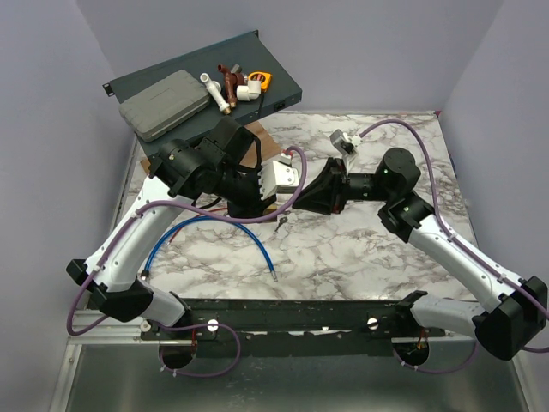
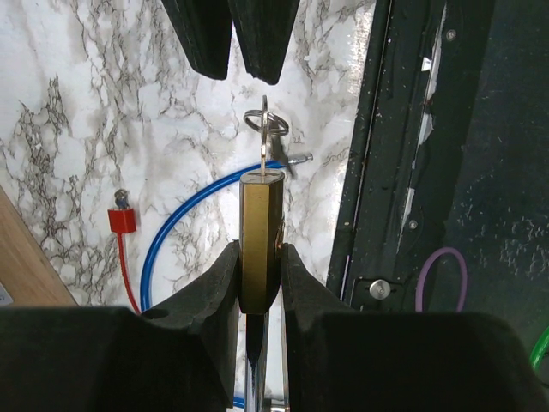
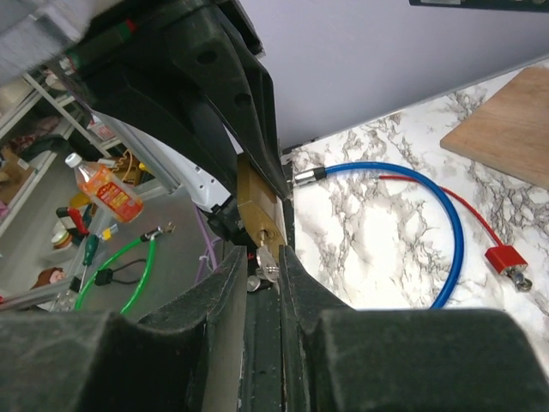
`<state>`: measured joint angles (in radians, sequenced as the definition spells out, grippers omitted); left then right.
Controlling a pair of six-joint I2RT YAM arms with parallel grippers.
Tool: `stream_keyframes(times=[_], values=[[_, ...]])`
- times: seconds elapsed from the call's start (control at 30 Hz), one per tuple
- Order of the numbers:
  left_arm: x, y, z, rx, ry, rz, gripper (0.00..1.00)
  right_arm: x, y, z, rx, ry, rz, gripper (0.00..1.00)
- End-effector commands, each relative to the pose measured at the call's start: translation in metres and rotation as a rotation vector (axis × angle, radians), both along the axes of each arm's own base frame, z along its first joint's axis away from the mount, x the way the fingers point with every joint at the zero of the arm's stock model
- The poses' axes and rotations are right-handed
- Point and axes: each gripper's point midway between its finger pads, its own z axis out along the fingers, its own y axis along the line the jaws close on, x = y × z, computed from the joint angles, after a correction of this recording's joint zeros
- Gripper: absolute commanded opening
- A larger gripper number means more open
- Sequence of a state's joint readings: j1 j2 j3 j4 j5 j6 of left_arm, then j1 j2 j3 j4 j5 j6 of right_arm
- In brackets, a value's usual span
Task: Unlock with the key
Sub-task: Unlock the lock.
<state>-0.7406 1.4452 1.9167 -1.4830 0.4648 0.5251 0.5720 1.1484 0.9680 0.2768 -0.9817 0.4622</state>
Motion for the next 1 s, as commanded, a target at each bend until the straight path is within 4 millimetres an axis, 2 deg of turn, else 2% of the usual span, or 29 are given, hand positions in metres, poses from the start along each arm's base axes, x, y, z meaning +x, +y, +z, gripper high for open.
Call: stream_keyframes(times=[0.0,0.33,0.47,0.63,0.97], values=[[-0.002,-0.010,0.020,-0.086,-0.021,-0.019,0.00,-0.004,0.004,-0.002,-0.021,-0.006,0.029,0.24],[0.001,-0.010,0.021,-0.082,-0.031,-0.007,0.00,-0.010,0.008,-0.007,-0.034,0.000,0.055,0.22],[0.001,-0.010,0.022,-0.084,-0.033,-0.007,0.00,-0.010,0.010,-0.009,-0.038,-0.005,0.057,0.17],[0.002,-0.010,0.023,-0.084,-0.036,-0.003,0.00,-0.010,0.010,-0.010,-0.036,-0.012,0.055,0.04],[0.002,-0.010,0.023,-0.086,-0.036,-0.003,0.00,-0.013,0.011,-0.012,-0.031,-0.013,0.071,0.01]])
